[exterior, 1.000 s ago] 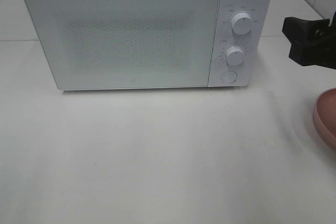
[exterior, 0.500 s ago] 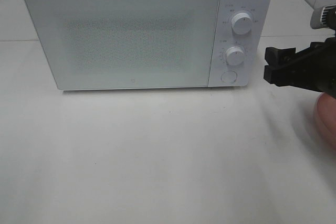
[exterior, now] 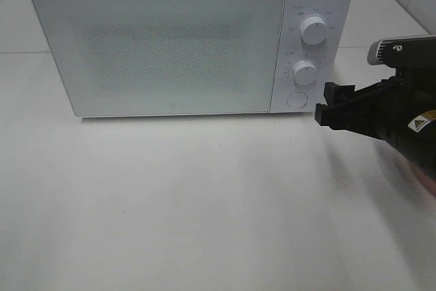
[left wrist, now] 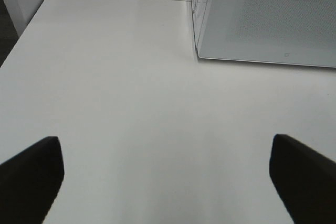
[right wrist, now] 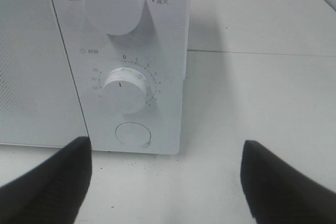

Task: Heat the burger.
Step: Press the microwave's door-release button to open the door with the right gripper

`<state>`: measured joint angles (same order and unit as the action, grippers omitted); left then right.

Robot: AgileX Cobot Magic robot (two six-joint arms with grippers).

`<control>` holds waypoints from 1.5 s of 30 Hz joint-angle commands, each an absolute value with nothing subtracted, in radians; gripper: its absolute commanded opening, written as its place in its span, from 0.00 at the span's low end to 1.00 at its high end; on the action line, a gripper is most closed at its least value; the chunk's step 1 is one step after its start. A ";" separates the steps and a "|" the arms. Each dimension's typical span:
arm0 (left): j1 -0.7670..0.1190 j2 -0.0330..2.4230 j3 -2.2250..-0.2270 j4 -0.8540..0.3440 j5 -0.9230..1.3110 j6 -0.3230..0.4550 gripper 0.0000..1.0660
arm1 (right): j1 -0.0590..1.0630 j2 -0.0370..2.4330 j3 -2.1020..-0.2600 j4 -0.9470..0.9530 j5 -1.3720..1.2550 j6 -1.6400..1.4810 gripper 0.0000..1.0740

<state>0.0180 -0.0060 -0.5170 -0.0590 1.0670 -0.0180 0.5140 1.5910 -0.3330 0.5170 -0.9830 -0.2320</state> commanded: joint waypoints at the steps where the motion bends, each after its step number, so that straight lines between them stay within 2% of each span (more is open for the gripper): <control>1: 0.017 -0.029 -0.517 -0.065 1.070 -0.017 0.95 | 0.548 1.605 -0.333 0.553 -1.039 -0.247 0.71; 9: 0.017 -0.029 -0.517 -0.065 1.070 -0.017 0.95 | 0.656 1.611 -0.333 0.640 -1.074 -0.246 0.71; 15: 0.017 -0.029 -0.517 -0.065 1.070 -0.017 0.95 | 0.667 1.611 -0.333 0.656 -1.075 -0.205 0.71; 21: 0.017 -0.029 -0.517 -0.065 1.070 -0.017 0.95 | 0.667 1.611 -0.333 0.656 -1.080 0.011 0.66; 23: 0.017 -0.029 -0.517 -0.065 1.070 -0.017 0.95 | 0.667 1.611 -0.333 0.656 -1.079 0.107 0.63; 25: 0.017 -0.029 -0.517 -0.065 1.070 -0.017 0.95 | 0.667 1.611 -0.333 0.655 -1.072 0.256 0.55; 26: 0.017 -0.029 -0.517 -0.065 1.070 -0.017 0.95 | 0.667 1.611 -0.333 0.655 -1.072 0.256 0.55; 27: 0.017 -0.029 -0.517 -0.065 1.070 -0.017 0.95 | 0.667 1.611 -0.333 0.655 -1.070 0.362 0.49; 28: 0.017 -0.029 -0.517 -0.065 1.070 -0.017 0.95 | 0.667 1.611 -0.333 0.655 -1.070 0.362 0.49; 30: 0.017 -0.029 -0.517 -0.065 1.070 -0.017 0.95 | 0.667 1.611 -0.333 0.655 -1.070 0.521 0.38; 31: 0.017 -0.029 -0.517 -0.065 1.070 -0.017 0.95 | 0.667 1.611 -0.333 0.655 -1.070 0.521 0.38; 32: 0.017 -0.029 -0.517 -0.065 1.070 -0.017 0.95 | 0.667 1.611 -0.333 0.655 -1.066 0.633 0.30; 33: 0.017 -0.029 -0.517 -0.065 1.070 -0.017 0.95 | 0.667 1.611 -0.333 0.655 -1.063 0.699 0.25; 34: 0.017 -0.029 -0.517 -0.065 1.070 -0.017 0.95 | 0.667 1.611 -0.333 0.655 -1.063 0.699 0.25; 35: 0.017 -0.029 -0.517 -0.065 1.070 -0.017 0.95 | 0.667 1.611 -0.333 0.655 -1.059 0.836 0.18; 40: 0.017 -0.029 -0.517 -0.065 1.070 -0.017 0.95 | 0.667 1.611 -0.333 0.656 -1.059 1.124 0.07; 45: 0.017 -0.029 -0.517 -0.065 1.070 -0.017 0.95 | 0.667 1.611 -0.333 0.653 -1.059 1.282 0.02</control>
